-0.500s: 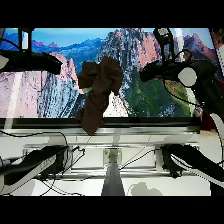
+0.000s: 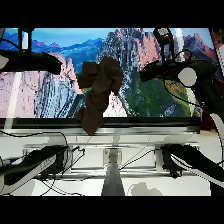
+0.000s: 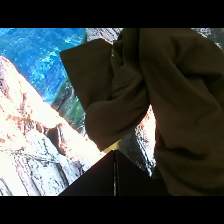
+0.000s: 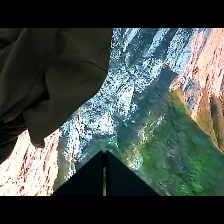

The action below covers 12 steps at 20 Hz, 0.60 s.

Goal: Fold the clothes and pants, and hang the long-sleeved shirts on hangers.

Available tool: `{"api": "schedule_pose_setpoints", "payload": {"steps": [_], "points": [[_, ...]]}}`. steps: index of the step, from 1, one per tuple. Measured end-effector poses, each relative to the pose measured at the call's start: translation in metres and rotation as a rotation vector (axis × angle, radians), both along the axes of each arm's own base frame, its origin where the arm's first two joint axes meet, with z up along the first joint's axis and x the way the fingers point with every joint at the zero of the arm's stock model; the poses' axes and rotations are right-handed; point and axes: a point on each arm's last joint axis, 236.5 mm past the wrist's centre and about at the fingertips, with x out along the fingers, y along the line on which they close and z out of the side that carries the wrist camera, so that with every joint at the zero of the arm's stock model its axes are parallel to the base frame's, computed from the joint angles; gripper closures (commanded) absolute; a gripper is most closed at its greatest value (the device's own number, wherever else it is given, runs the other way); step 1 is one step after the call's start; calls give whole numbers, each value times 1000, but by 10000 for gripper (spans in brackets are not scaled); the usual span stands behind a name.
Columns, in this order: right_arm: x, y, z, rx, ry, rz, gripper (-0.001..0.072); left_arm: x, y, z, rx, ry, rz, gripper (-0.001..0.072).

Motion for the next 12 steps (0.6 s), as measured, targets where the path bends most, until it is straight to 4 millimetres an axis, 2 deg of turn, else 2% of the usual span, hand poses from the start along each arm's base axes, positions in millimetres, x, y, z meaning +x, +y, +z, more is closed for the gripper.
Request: {"api": "schedule_pose_setpoints", "payload": {"steps": [5, 8, 10, 12], "points": [[1, 0, 1, 2, -6, 0, 702, 0, 0, 0, 1, -1, 0, 696], [9, -1, 7, 2, -48, -6, 701, 4, 0, 3, -3, -20, 8, 696], [17, -11, 8, -21, -73, -18, 702, 6, 1, 4, -5, -29, 11, 696], [26, -25, 0, -44, -67, -45, 702, 7, 1, 5, -5, -33, 13, 697]]}}
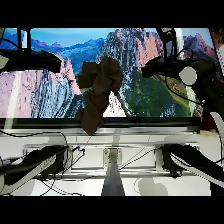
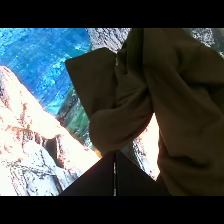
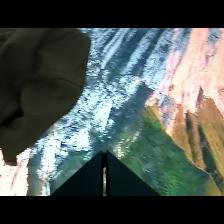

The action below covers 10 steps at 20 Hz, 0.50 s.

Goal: Fold the clothes and pants, and hang the long-sleeved shirts on hangers.

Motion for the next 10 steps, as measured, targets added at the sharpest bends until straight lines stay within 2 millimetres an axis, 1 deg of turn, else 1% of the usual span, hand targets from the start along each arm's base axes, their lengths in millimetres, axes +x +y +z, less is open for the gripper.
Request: {"api": "schedule_pose_setpoints", "payload": {"steps": [2, 3, 4, 5, 8, 10], "points": [[7, -12, -20, -12, 50, -29, 695, 1, 0, 1, -2, -6, 2, 697], [8, -13, -35, -2, 99, -41, 543, 2, 0, 2, -4, -9, 3, 697], [9, -10, -49, 17, 146, -49, 279, 2, 0, 2, -5, -10, 3, 696], [8, -2, -66, 53, 206, -52, 142, 2, -1, 2, -6, -11, 3, 696], [0, 32, -113, 195, 391, -65, 142, 3, -1, 2, -8, -11, 3, 694], [-3, 59, -135, 321, 496, -89, 143, 4, -1, 0, -9, -7, 4, 689]]}}
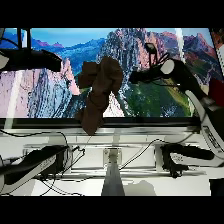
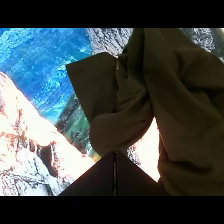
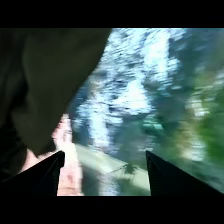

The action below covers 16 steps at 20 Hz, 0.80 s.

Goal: Fold the clothes and pants, and hang the long-sleeved shirts on hangers.

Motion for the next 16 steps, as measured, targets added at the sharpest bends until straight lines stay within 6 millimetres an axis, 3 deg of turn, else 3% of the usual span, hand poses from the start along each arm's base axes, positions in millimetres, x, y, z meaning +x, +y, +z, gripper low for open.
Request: {"api": "schedule_pose_setpoints", "payload": {"steps": [4, 8, 9, 11, 12, 16], "points": [[5, 38, -24, 202, 139, -110, 144, 3, 0, -8, 2, 20, 0, 688], [4, 60, -34, 297, 214, -160, 166, 9, -1, -24, 4, 60, 0, 688], [3, 67, -34, 313, 222, -162, 239, 11, -1, -30, 5, 74, 0, 687], [3, 79, -32, 334, 217, -166, 618, 13, -4, -40, -8, 102, -3, 687], [5, 82, -31, 339, 206, -170, 702, 13, -6, -46, -15, 123, -6, 689], [28, 73, -10, 308, 106, -148, 702, 9, -9, -64, -22, 197, -19, 697]]}}
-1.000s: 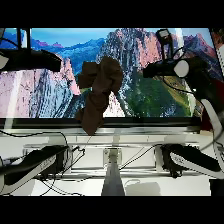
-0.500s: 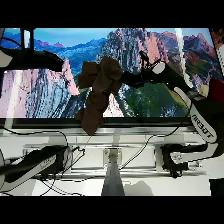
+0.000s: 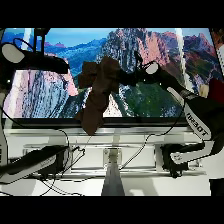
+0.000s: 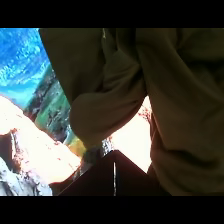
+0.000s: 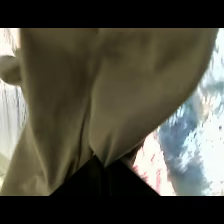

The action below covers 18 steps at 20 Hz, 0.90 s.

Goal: Fold the clothes and pants, and hang the long-sleeved shirts on hangers.

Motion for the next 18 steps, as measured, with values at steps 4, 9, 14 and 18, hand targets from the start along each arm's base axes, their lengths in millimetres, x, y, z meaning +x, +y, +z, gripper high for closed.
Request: {"api": "schedule_pose_setpoints", "payload": {"steps": [4, 9, 14, 18], "points": [[35, -61, 56, -137, -177, 13, 702, -5, 18, -15, 46, 51, 13, 697], [39, -157, 115, -317, -283, -38, 701, -43, 23, -73, 31, 236, 21, 583], [25, -190, 122, -389, -261, -32, 701, -106, 0, -137, -70, 474, 10, 113], [21, -195, 122, -407, -252, -25, 701, -140, -5, -164, -77, 554, -49, 114]]}}
